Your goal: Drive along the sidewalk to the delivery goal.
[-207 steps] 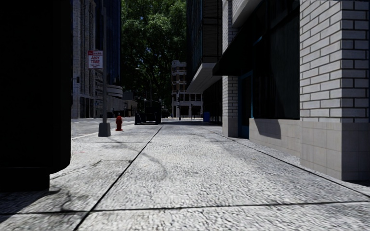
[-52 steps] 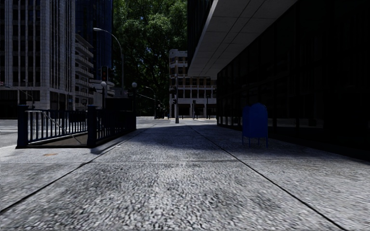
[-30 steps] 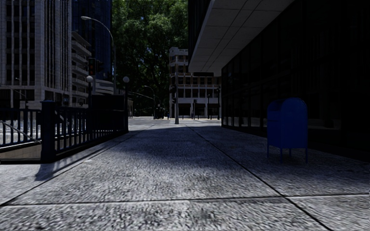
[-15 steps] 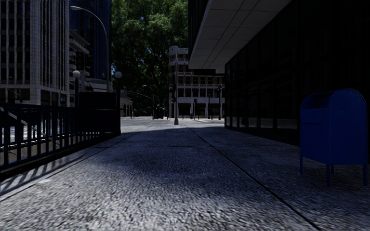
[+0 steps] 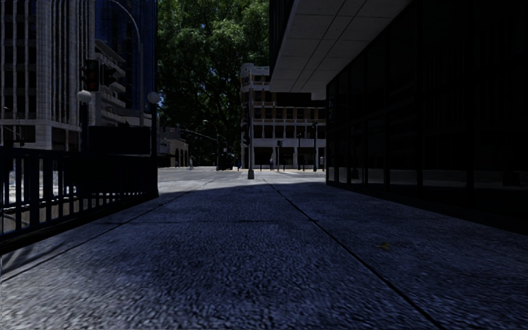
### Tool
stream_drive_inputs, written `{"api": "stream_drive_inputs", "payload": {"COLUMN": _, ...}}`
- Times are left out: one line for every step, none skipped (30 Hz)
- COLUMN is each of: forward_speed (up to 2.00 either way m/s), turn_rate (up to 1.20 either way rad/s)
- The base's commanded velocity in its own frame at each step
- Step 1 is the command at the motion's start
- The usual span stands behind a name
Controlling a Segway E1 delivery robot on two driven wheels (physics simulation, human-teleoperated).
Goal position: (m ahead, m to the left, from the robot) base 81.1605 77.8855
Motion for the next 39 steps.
{"api": "stream_drive_inputs", "payload": {"forward_speed": 2.00, "turn_rate": 0.00}}
{"api": "stream_drive_inputs", "payload": {"forward_speed": 2.00, "turn_rate": 0.00}}
{"api": "stream_drive_inputs", "payload": {"forward_speed": 2.00, "turn_rate": 0.00}}
{"api": "stream_drive_inputs", "payload": {"forward_speed": 2.00, "turn_rate": 0.00}}
{"api": "stream_drive_inputs", "payload": {"forward_speed": 2.00, "turn_rate": 0.00}}
{"api": "stream_drive_inputs", "payload": {"forward_speed": 2.00, "turn_rate": 0.00}}
{"api": "stream_drive_inputs", "payload": {"forward_speed": 2.00, "turn_rate": 0.00}}
{"api": "stream_drive_inputs", "payload": {"forward_speed": 2.00, "turn_rate": 0.00}}
{"api": "stream_drive_inputs", "payload": {"forward_speed": 2.00, "turn_rate": 0.00}}
{"api": "stream_drive_inputs", "payload": {"forward_speed": 2.00, "turn_rate": 0.00}}
{"api": "stream_drive_inputs", "payload": {"forward_speed": 2.00, "turn_rate": 0.00}}
{"api": "stream_drive_inputs", "payload": {"forward_speed": 2.00, "turn_rate": 0.00}}
{"api": "stream_drive_inputs", "payload": {"forward_speed": 2.00, "turn_rate": 0.00}}
{"api": "stream_drive_inputs", "payload": {"forward_speed": 2.00, "turn_rate": 0.00}}
{"api": "stream_drive_inputs", "payload": {"forward_speed": 2.00, "turn_rate": 0.00}}
{"api": "stream_drive_inputs", "payload": {"forward_speed": 2.00, "turn_rate": 0.00}}
{"api": "stream_drive_inputs", "payload": {"forward_speed": 2.00, "turn_rate": 0.00}}
{"api": "stream_drive_inputs", "payload": {"forward_speed": 2.00, "turn_rate": 0.00}}
{"api": "stream_drive_inputs", "payload": {"forward_speed": 2.00, "turn_rate": 0.00}}
{"api": "stream_drive_inputs", "payload": {"forward_speed": 2.00, "turn_rate": 0.00}}
{"api": "stream_drive_inputs", "payload": {"forward_speed": 2.00, "turn_rate": 0.00}}
{"api": "stream_drive_inputs", "payload": {"forward_speed": 2.00, "turn_rate": 0.00}}
{"api": "stream_drive_inputs", "payload": {"forward_speed": 2.00, "turn_rate": 0.00}}
{"api": "stream_drive_inputs", "payload": {"forward_speed": 2.00, "turn_rate": 0.00}}
{"api": "stream_drive_inputs", "payload": {"forward_speed": 2.00, "turn_rate": 0.00}}
{"api": "stream_drive_inputs", "payload": {"forward_speed": 2.00, "turn_rate": 0.00}}
{"api": "stream_drive_inputs", "payload": {"forward_speed": 2.00, "turn_rate": 0.00}}
{"api": "stream_drive_inputs", "payload": {"forward_speed": 2.00, "turn_rate": 0.00}}
{"api": "stream_drive_inputs", "payload": {"forward_speed": 2.00, "turn_rate": 0.00}}
{"api": "stream_drive_inputs", "payload": {"forward_speed": 2.00, "turn_rate": 0.00}}
{"api": "stream_drive_inputs", "payload": {"forward_speed": 2.00, "turn_rate": 0.00}}
{"api": "stream_drive_inputs", "payload": {"forward_speed": 2.00, "turn_rate": 0.00}}
{"api": "stream_drive_inputs", "payload": {"forward_speed": 2.00, "turn_rate": 0.00}}
{"api": "stream_drive_inputs", "payload": {"forward_speed": 2.00, "turn_rate": 0.00}}
{"api": "stream_drive_inputs", "payload": {"forward_speed": 2.00, "turn_rate": 0.00}}
{"api": "stream_drive_inputs", "payload": {"forward_speed": 2.00, "turn_rate": 0.00}}
{"api": "stream_drive_inputs", "payload": {"forward_speed": 2.00, "turn_rate": 0.00}}
{"api": "stream_drive_inputs", "payload": {"forward_speed": 2.00, "turn_rate": 0.00}}
{"api": "stream_drive_inputs", "payload": {"forward_speed": 2.00, "turn_rate": 0.00}}
